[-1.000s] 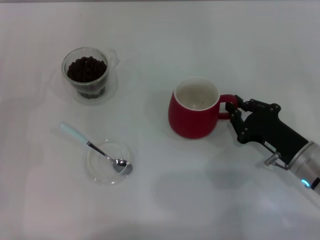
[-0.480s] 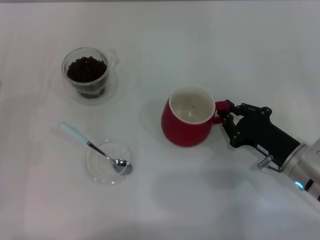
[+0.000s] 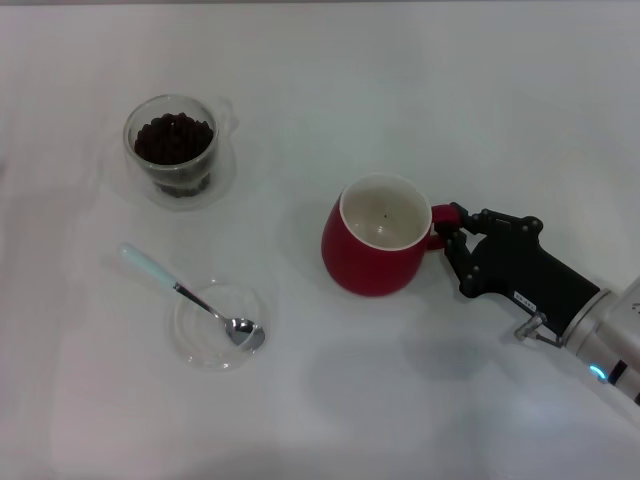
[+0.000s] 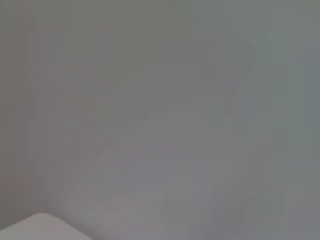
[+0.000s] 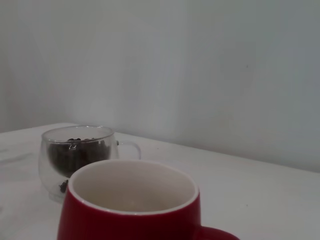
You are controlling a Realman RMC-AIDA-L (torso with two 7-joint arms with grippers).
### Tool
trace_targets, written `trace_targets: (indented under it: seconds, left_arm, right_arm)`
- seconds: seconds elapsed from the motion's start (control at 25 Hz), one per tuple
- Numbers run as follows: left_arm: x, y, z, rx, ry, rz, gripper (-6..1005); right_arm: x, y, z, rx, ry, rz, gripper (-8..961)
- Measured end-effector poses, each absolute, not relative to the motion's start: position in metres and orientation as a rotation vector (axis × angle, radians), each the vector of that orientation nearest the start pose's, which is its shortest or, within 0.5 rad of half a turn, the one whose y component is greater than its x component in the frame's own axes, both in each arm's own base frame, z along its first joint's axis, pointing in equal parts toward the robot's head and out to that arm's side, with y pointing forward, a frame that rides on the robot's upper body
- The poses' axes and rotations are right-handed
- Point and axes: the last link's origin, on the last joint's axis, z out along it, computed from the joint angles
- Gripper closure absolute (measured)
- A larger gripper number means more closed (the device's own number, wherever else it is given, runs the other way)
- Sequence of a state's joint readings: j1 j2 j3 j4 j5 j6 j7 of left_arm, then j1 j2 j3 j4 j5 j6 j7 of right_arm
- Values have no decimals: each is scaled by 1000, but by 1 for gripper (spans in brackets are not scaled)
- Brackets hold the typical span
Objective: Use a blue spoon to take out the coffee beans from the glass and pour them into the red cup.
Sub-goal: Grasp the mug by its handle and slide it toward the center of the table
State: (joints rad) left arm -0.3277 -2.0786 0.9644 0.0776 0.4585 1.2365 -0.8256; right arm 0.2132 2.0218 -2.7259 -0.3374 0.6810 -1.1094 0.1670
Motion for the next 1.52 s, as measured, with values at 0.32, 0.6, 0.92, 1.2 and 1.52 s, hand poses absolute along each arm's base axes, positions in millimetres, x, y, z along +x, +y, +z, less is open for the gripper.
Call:
trace_targets:
  seconds: [0.32,0.6,0.92,1.2,1.52]
  left_arm:
    - [-383,287,23,-1317,-1025,-1049,138]
    - [-384,287,24,-1312,-1021,-1050,137]
    - [-385,286,26,-1300,-1020,-1050,137]
    - [-384,288,27,-1302,-1015,-1055,137]
    - [-384,289,28,-1302,-1014,-1058,137]
  right_arm:
    - [333,222,-92,-2137,569,623,748]
    - [330,221,-91,-2128,560,656,706]
    - [331,220,-89,-2115,566,662,601]
    - [332,212,-86,-2096,572,686,333]
    - [339,200,-84,-2073,653,706,127]
